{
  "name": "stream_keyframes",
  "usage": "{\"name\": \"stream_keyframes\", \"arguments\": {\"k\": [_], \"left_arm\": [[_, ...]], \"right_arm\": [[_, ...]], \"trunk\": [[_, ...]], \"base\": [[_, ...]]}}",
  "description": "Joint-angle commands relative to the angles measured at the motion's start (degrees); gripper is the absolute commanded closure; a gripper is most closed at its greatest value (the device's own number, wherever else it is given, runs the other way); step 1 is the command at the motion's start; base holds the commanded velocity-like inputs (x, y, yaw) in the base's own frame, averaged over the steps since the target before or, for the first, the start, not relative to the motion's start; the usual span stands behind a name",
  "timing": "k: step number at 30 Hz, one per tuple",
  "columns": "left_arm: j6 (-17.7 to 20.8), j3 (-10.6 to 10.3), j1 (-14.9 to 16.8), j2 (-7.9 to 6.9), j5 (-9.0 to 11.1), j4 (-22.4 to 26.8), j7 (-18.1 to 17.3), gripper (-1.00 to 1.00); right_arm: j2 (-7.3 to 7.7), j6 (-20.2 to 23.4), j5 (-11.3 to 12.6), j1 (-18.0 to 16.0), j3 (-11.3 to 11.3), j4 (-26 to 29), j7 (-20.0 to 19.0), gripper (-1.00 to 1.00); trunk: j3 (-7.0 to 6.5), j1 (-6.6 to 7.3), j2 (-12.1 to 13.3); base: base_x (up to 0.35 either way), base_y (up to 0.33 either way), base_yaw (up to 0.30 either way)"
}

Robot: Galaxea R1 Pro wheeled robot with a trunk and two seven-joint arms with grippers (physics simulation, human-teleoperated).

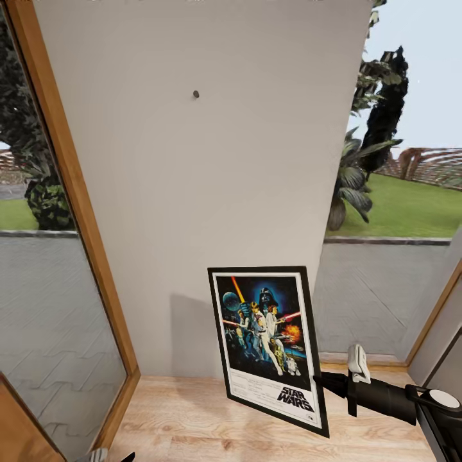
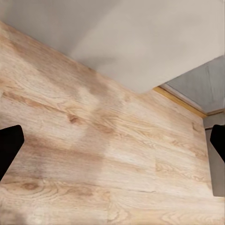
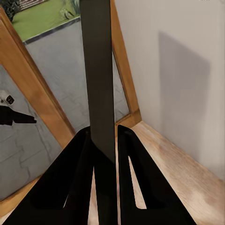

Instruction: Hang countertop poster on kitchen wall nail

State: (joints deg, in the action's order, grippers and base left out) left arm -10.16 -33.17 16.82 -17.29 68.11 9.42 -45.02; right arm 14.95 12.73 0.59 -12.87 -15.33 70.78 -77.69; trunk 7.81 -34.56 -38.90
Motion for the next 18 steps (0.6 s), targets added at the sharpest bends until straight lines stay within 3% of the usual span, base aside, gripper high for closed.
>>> {"name": "stream_keyframes", "arguments": {"k": [1,18], "left_arm": [[-0.4,-0.5,0.1,-0.03,0.3,0.0,-0.1,-1.0],[-0.3,-0.5,0.1,-0.04,0.4,0.0,-0.1,-1.0]], "right_arm": [[0.0,0.8,0.1,-0.1,-0.1,0.0,-0.4,1.0],[0.0,0.8,0.1,-0.1,-0.1,0.0,-0.4,1.0]], "trunk": [[-0.09,0.21,0.3],[-3.14,3.94,7.2]], "base": [[0.0,0.0,0.0],[0.0,0.0,0.0]]}}
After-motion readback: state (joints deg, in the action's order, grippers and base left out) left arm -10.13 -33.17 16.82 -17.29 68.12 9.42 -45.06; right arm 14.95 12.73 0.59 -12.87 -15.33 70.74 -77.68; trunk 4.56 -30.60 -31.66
